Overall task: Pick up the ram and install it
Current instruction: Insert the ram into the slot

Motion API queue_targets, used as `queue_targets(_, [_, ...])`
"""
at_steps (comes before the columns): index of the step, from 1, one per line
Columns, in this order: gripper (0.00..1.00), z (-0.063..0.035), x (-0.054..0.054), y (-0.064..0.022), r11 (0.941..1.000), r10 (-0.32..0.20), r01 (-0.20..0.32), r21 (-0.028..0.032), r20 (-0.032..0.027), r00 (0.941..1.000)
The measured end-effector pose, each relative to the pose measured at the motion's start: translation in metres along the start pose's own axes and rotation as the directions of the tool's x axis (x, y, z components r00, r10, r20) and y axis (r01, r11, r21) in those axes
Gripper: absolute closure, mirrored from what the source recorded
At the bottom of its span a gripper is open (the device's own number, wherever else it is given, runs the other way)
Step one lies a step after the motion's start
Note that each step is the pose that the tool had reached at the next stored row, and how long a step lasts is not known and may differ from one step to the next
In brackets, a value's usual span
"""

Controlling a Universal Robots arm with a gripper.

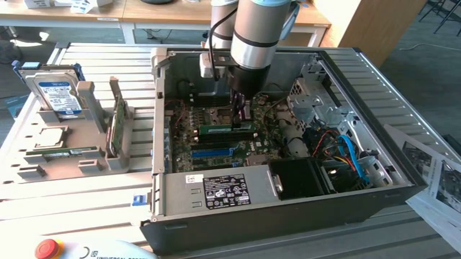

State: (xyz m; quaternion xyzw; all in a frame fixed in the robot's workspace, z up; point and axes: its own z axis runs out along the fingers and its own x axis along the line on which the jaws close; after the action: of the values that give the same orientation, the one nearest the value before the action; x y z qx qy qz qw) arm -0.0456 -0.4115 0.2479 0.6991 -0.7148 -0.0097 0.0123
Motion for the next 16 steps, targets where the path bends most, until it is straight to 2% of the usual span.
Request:
queue_targets(6, [0.88, -0.0001, 0.0000, 0.0001, 1.0000, 0.000, 0.000, 0.0009, -0.0003, 1.0000])
queue_targets(16, [0.88, -0.0002, -0.0001, 0.0008, 1.0000, -0.001, 0.001, 0.0064, -0.0007, 1.0000])
